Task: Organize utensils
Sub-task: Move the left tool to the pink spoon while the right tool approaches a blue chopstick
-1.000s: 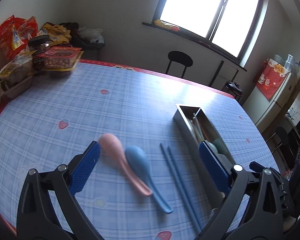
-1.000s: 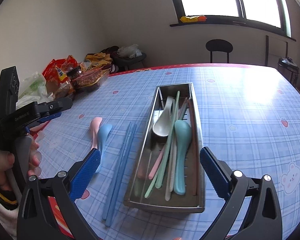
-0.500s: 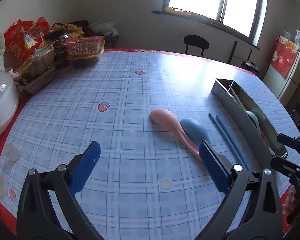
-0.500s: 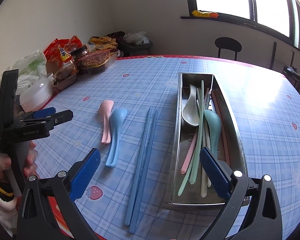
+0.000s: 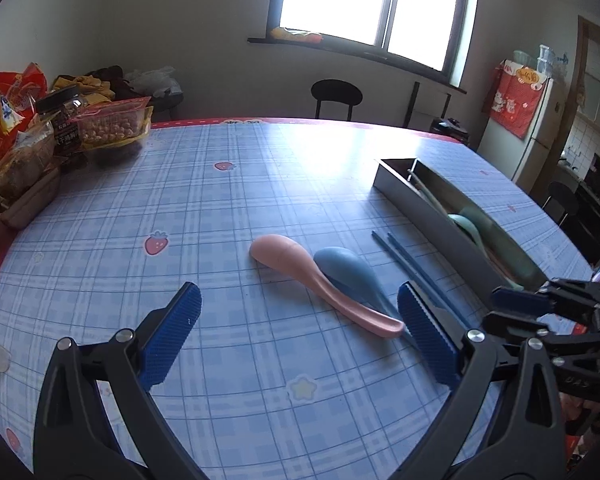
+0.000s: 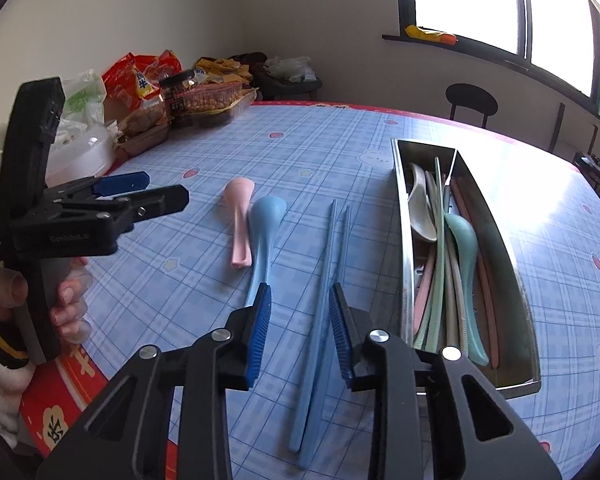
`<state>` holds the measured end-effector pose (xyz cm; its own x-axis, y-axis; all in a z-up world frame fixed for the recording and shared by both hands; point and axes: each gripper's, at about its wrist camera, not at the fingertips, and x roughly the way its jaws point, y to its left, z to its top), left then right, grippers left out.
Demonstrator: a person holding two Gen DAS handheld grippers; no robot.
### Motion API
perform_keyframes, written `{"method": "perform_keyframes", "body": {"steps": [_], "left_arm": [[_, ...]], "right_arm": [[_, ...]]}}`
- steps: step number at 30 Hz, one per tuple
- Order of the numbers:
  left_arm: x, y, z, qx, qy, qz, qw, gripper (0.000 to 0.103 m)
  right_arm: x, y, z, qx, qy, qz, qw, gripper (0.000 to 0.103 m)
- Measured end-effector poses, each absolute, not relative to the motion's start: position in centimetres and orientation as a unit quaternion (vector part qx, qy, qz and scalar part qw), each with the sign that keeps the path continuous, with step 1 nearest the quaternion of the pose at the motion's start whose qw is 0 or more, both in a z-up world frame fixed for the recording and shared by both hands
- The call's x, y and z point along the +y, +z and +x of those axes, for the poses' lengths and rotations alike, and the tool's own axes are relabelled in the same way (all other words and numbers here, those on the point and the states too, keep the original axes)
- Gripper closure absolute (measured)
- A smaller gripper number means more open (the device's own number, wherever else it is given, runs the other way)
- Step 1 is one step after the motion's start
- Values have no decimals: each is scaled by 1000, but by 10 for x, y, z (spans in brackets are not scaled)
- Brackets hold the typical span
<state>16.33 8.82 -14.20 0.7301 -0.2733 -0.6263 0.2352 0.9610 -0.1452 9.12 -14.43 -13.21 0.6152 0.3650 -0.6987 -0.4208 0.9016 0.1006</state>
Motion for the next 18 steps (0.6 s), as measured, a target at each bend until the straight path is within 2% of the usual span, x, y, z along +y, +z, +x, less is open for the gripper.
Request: {"method": "perform_keyframes", "body": {"steps": [3, 12, 18], "left_arm": [[90, -144, 163, 347, -154, -51, 924, 6], [100, -148, 165, 355, -156, -91, 917, 9], [97, -150, 164, 358, -159, -86, 916, 16]], "right_arm": [[-138, -142, 97, 399, 205, -46, 893, 84], [-133, -152, 103, 416, 185, -68, 888, 90], [-125, -155, 96, 419, 171, -102, 886, 91]]}}
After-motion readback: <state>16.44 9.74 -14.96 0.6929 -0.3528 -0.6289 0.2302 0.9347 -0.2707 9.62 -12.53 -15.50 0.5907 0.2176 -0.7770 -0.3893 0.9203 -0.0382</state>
